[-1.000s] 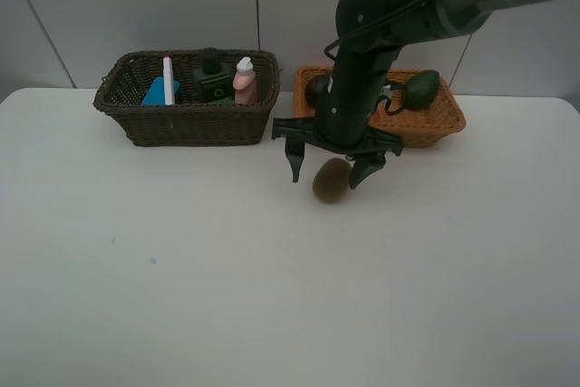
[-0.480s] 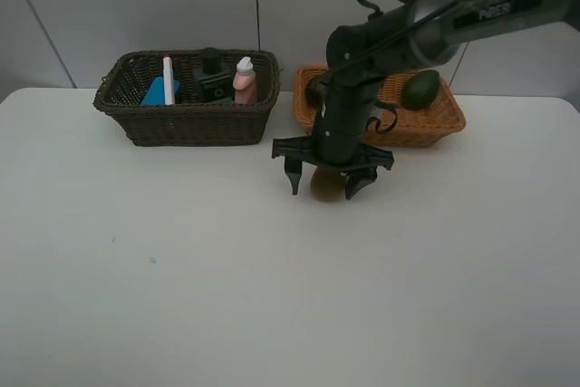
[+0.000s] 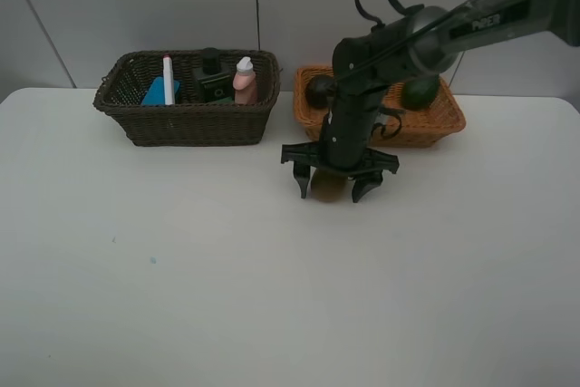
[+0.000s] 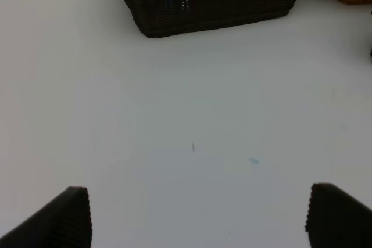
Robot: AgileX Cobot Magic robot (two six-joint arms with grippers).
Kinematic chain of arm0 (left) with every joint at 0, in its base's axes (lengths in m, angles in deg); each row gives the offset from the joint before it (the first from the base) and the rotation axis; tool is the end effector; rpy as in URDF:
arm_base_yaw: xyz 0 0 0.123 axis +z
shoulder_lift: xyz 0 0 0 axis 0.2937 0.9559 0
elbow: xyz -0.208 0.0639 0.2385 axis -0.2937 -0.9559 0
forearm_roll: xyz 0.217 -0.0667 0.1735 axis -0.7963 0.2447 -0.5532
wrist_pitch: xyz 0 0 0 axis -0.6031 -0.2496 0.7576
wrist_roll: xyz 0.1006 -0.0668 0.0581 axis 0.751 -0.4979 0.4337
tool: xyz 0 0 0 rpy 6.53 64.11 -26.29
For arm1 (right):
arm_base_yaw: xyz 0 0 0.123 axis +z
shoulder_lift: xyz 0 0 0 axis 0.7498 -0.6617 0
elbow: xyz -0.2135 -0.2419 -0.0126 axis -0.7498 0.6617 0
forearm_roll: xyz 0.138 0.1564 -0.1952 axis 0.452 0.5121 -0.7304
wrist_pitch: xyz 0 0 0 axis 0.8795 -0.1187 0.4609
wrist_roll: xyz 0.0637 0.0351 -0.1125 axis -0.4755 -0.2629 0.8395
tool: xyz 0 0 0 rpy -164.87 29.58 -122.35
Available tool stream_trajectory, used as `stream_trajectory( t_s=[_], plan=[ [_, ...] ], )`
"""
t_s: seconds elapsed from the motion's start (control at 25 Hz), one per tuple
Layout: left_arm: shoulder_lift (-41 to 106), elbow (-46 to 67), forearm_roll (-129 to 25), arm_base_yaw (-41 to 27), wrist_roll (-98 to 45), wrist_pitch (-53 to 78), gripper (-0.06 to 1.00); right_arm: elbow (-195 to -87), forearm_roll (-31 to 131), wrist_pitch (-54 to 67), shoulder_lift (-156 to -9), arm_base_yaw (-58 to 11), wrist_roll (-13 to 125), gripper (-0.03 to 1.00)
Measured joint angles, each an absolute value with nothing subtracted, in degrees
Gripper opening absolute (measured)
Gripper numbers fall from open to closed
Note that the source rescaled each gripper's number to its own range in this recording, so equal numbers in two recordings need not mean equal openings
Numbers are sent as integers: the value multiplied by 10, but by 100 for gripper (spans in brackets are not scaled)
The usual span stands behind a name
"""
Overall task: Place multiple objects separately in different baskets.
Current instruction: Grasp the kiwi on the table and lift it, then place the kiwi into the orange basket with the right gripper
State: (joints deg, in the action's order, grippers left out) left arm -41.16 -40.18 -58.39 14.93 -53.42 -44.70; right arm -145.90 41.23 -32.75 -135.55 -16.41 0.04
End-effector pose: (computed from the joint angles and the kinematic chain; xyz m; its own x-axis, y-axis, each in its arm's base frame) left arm 0.0221 -0.0153 0.2777 -0.4328 0.0778 -0.8981 0.1604 0.9870 0.0081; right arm 0.4018 0.2502 0.0699 -0.9966 0.0078 -0.0819 0.0051 0.9994 0.0335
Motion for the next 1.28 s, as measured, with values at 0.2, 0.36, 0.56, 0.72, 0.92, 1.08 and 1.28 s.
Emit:
stream_trajectory(
  t_s=[0.2, 0.36, 0.56, 0.72, 0.92, 1.08, 1.28],
  plan=[
    [-412, -402, -584, 149, -534, -447, 91, -1459, 414, -316, -1355, -164, 18, 51],
    [-412, -402, -584, 149, -534, -447, 91, -1459, 420, -328, -1355, -164, 40, 51],
    [-412, -402, -584, 149, -534, -447, 91, -1459, 421, -368, -1348, -164, 89, 51],
    [-412, -402, -584, 149, -534, -447, 91, -1459, 420, -380, -1304, -165, 131, 51],
    [-412, -402, -584, 149, -534, -447, 91, -1499, 417, -414, -1268, -199, 179, 51],
    [-412, -402, -584, 149, -534, -447, 91, -1559, 414, -423, -1274, -248, 213, 51],
    [-412, -402, -584, 149, -534, -447, 91, -1645, 410, -417, -1314, -299, 260, 51]
  ],
)
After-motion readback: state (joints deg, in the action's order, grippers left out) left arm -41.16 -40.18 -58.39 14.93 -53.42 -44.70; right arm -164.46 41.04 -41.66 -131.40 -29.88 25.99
